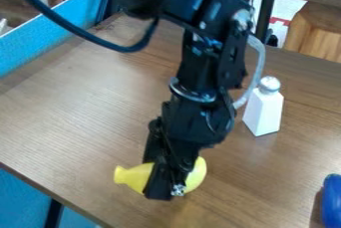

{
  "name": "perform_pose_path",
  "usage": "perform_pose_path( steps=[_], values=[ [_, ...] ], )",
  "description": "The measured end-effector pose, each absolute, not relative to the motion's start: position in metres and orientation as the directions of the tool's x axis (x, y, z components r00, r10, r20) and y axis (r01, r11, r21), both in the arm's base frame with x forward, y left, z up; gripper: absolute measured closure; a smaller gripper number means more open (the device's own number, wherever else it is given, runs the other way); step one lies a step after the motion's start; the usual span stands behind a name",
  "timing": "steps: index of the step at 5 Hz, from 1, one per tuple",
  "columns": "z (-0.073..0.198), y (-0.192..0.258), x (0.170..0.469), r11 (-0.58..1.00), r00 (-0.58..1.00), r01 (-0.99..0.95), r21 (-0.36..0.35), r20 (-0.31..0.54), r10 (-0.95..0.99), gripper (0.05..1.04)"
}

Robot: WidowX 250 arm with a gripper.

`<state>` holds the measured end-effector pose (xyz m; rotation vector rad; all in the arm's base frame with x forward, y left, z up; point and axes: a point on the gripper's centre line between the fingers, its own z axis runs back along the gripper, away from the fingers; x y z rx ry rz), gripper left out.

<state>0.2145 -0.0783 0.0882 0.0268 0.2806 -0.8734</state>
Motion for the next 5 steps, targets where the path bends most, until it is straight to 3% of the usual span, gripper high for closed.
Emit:
perform_pose_path(
  steps=[2, 5],
  values=[
    [0.073, -0.099, 0.246, 0.621, 0.584, 0.779, -0.084, -0.261, -0.769, 0.496],
    [0.058, -0.104, 0.246, 0.673, 0.636, 0.724, -0.152, -0.230, -0.736, 0.497]
  ],
)
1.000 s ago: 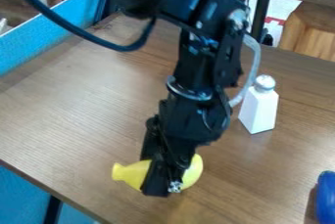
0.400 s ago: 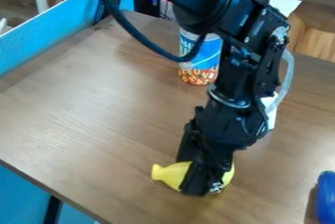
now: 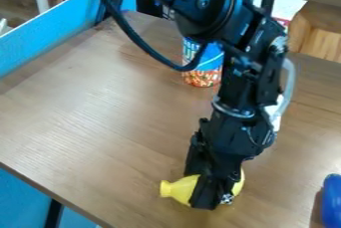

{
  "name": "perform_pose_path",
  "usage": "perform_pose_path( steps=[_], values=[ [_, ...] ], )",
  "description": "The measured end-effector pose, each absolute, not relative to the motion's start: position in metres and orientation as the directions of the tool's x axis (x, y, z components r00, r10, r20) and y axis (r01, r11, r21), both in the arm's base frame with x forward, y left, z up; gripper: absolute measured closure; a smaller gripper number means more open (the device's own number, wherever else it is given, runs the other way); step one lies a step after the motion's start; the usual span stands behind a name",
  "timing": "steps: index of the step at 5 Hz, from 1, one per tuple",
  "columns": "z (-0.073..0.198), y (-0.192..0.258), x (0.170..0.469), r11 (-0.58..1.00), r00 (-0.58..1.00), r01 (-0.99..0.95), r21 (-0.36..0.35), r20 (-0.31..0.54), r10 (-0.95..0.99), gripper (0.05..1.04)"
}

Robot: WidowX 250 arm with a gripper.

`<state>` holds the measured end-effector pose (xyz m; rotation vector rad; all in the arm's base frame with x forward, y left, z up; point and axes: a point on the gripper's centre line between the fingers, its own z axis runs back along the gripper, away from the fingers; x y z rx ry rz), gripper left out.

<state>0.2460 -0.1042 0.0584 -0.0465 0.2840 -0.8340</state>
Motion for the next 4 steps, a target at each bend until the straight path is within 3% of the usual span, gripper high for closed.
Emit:
perform_pose_path(
  steps=[1, 2, 3, 4],
  values=[
    [0.053, -0.103, 0.246, 0.690, 0.650, 0.707, -0.157, -0.242, -0.721, 0.419],
    [0.054, -0.104, 0.244, 0.711, 0.675, 0.679, -0.182, -0.228, -0.702, 0.208],
    [0.061, -0.090, 0.239, 0.745, 0.704, 0.643, -0.177, -0.246, -0.666, 0.083],
    [0.112, -0.064, 0.242, 0.764, 0.756, 0.622, -0.171, -0.122, -0.643, 0.081]
  ],
)
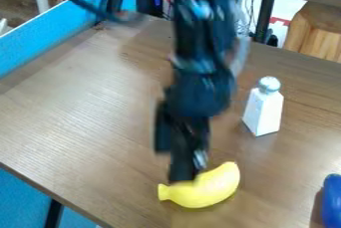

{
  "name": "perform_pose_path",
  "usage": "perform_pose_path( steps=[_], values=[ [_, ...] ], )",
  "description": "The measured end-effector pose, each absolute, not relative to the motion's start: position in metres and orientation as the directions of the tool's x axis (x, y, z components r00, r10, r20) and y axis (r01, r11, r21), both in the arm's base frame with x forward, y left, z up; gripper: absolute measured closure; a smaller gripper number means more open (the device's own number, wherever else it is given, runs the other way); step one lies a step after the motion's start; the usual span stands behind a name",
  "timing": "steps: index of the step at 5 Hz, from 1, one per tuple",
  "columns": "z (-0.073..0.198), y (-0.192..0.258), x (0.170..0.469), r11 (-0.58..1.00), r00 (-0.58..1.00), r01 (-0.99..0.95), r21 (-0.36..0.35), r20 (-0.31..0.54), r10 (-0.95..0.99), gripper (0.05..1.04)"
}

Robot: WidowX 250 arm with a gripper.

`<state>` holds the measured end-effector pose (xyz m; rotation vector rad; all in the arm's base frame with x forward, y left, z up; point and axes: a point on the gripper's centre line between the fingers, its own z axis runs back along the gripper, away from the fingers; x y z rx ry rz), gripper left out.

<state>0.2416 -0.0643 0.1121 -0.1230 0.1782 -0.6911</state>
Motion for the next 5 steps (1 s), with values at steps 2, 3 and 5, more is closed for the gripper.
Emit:
perform_pose_path(
  steps=[2, 3, 5],
  values=[
    [0.155, -0.016, 0.294, 0.836, 0.849, 0.520, -0.175, 0.000, -0.528, 0.083],
    [0.159, 0.001, 0.337, 0.867, 0.880, 0.473, -0.154, 0.028, -0.475, 0.083],
    [0.165, 0.017, 0.351, 0.899, 0.903, 0.429, -0.084, 0.005, -0.431, 0.083]
  ],
)
